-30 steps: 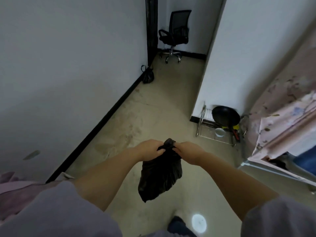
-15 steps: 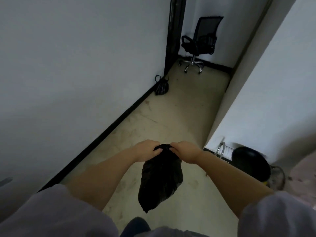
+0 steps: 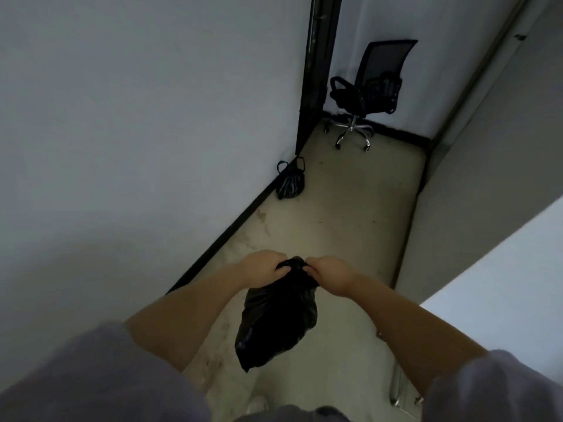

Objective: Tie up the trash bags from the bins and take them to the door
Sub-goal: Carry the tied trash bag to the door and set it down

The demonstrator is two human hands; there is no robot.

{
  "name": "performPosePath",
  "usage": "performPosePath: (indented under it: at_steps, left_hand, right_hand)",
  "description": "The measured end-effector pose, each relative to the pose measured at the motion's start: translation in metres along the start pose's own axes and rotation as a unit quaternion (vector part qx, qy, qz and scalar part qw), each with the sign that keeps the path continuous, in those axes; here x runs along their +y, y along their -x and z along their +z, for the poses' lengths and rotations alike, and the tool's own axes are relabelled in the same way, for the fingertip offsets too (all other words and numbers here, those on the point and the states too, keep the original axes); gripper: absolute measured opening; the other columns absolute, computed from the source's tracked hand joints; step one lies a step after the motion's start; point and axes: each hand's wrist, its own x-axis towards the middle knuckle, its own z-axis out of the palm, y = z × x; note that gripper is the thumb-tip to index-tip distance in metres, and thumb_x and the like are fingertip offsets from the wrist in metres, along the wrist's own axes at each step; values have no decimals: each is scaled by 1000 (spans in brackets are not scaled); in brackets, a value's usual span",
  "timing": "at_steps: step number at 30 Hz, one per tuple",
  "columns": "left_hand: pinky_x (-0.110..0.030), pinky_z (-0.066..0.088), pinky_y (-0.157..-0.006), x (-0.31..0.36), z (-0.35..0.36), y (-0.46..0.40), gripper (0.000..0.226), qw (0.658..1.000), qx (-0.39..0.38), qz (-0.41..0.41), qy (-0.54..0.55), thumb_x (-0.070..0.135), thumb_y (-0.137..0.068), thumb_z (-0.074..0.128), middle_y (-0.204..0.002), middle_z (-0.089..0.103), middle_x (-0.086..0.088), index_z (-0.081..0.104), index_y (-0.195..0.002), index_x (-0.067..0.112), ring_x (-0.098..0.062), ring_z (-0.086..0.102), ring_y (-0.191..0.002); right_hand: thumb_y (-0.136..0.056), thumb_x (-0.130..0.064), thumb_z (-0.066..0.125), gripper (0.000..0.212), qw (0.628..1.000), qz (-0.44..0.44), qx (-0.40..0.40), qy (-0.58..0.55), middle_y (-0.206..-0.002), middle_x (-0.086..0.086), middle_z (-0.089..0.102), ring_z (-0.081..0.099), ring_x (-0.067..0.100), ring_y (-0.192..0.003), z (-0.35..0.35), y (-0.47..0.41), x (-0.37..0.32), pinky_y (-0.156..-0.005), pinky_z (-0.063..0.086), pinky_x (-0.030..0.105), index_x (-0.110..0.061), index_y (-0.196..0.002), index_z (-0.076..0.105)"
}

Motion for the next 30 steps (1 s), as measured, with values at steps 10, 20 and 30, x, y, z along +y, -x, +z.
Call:
performPosePath:
  at_steps: [10, 20, 30]
  left_hand:
    - [-27, 34, -64, -54, -82, -180, 34, 1000, -7, -29, 8, 31, -99, 40, -95, 63, -16, 56, -97, 2, -19, 51, -77]
    - [-33, 41, -76, -81, -139, -322, 33, 994, 2, -107, 20, 29, -100, 37, -109, 61, -17, 54, -110, 2, -30, 58, -97]
    - [-35, 40, -80, -150, -200, -443, 22, 987, 31, -137, 78, 17, -100, 39, -110, 55, -22, 54, -98, 2, -34, 54, -101]
  right_hand:
    - [-102, -29, 31, 34, 999, -33, -7, -20, -102, 21, 64, 60, 33, -87, -87, -165, 97, -66, 38, 34, -4, -109, 53]
    - [-102, -23, 33, 33, 996, -88, -35, -2, -106, 23, 62, 54, 30, -85, -174, -299, 179, -65, 28, 27, 0, -108, 55]
    - [-102, -26, 33, 36, 998, -59, -30, -2, -100, 20, 64, 59, 32, -88, -217, -444, 217, -61, 29, 30, 2, -101, 56]
